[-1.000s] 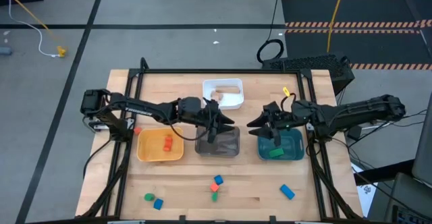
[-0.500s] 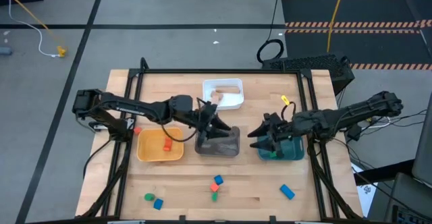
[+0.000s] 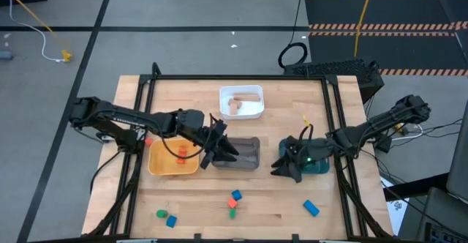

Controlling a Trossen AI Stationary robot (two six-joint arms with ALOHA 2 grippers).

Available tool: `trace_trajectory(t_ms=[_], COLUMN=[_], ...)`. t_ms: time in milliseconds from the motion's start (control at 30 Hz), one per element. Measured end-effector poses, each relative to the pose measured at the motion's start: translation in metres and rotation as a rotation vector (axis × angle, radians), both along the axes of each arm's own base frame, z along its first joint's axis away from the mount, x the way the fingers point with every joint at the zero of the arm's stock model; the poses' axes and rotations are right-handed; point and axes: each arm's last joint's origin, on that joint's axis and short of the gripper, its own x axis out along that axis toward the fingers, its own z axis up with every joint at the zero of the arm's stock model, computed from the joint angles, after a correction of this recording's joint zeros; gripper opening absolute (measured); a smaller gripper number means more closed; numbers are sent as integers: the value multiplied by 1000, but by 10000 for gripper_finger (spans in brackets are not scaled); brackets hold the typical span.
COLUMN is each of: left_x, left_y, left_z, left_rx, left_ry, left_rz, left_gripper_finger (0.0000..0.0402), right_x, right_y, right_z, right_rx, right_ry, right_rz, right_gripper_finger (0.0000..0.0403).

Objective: Sort & place blocks by color
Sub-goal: Put the right small rectangular blue block into the black bin

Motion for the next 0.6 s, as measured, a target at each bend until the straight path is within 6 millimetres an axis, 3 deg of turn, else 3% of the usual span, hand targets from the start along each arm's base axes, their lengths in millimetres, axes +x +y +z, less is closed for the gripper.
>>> trace_trajectory(t_ms=[367, 600], left_x=[-1, -6], left_y=[1, -10], left_z=[-5, -15], left_rx=[33, 42], left_ry=[41, 155], left_rz=[-4, -38], left_gripper_finger=[143, 143], right_x=[-5, -24], right_y=[48, 79], right_z=[-27, -37], right_rx=[373, 510], right_ry=[304, 490], right_rz=[-61, -41], right_gripper_finger=[210, 210])
